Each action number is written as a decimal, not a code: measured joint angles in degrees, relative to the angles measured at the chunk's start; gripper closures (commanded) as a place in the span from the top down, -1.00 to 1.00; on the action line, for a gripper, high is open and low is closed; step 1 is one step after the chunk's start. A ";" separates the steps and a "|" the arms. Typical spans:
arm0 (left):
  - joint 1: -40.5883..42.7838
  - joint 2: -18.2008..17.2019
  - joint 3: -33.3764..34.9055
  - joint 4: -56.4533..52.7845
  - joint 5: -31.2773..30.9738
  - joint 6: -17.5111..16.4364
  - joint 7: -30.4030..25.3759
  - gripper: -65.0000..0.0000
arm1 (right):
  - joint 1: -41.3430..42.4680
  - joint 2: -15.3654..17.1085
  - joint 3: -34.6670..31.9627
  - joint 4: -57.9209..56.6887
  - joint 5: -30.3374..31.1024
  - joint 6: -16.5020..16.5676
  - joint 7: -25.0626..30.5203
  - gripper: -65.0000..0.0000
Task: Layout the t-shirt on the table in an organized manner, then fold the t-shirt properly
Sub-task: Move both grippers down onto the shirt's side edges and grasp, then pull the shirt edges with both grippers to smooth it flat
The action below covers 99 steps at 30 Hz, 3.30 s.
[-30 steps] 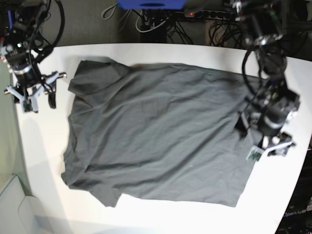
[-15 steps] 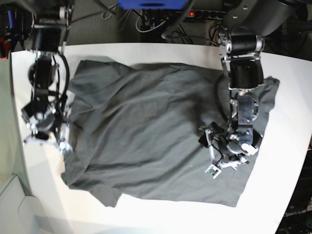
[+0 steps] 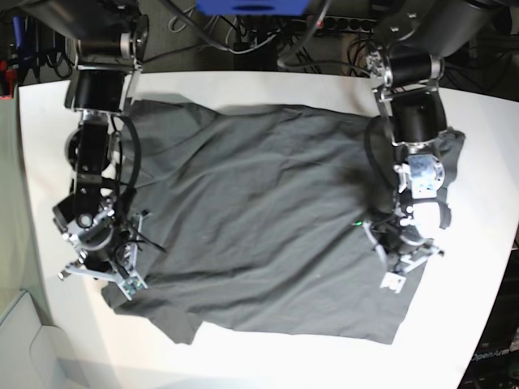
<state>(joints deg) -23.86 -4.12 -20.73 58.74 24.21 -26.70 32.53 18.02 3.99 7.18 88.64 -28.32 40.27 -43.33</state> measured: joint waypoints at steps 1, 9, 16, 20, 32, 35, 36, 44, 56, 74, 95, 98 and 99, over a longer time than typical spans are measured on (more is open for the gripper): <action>-0.17 -0.35 -0.72 -2.10 0.15 3.08 0.07 -0.99 | 0.09 -0.02 0.04 -0.90 -0.02 0.02 -0.09 -0.67; -1.46 -2.36 -5.20 -15.26 -1.57 4.59 -14.16 -1.00 | 0.04 -0.24 0.15 -3.80 -0.28 0.15 -0.28 -0.67; -1.90 -2.40 -5.35 -15.69 -2.21 4.96 -11.80 -1.00 | 0.26 -0.81 -1.05 -3.96 -0.44 0.17 -0.35 -0.67; 0.28 -2.95 -7.21 -11.80 -3.30 4.07 -7.28 -1.00 | 3.13 -0.85 -3.93 -6.45 -0.35 0.13 -0.07 -0.67; 11.19 -4.92 -16.70 -0.26 -3.76 4.22 -7.17 -1.00 | 8.68 -2.75 -4.61 -19.69 1.68 0.00 2.78 -0.67; 11.15 -5.09 -16.74 -0.26 -3.67 4.20 -6.82 -1.00 | 8.94 -3.56 -4.63 -20.96 1.51 0.00 3.15 -0.67; 11.17 -5.05 -16.72 -0.26 -3.67 4.22 -6.86 -1.00 | 8.90 -3.72 -4.63 -21.64 1.33 0.00 3.15 -0.67; 12.63 -2.45 -16.72 7.30 -0.48 4.68 0.44 -1.00 | 7.39 -1.81 -4.50 -28.76 1.64 0.00 4.50 -0.68; 11.63 -0.79 -9.70 14.78 -0.13 4.07 6.38 -1.00 | -9.09 1.84 -9.86 -9.01 1.33 -1.09 4.00 -0.68; 15.30 0.11 -9.79 20.74 -0.07 4.02 7.72 -1.00 | -9.40 1.86 -13.73 7.39 1.36 0.02 -5.62 -0.68; 4.46 -2.34 -9.79 10.40 -0.17 4.02 9.49 -1.00 | 16.44 -3.82 -1.55 -35.10 1.09 0.00 6.23 -1.00; 4.22 -2.78 -9.88 7.30 0.04 4.22 8.26 -1.00 | 16.35 -3.52 -1.18 -39.15 1.14 0.00 9.14 -1.00; 4.11 -2.71 -9.90 6.16 0.20 4.20 6.86 -1.00 | 16.06 -3.34 -1.16 -40.15 0.90 0.00 10.34 -1.00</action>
<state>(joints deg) -19.75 -6.83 -30.63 64.90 24.40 -22.50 39.40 34.09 0.64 6.02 48.49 -27.42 40.27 -32.99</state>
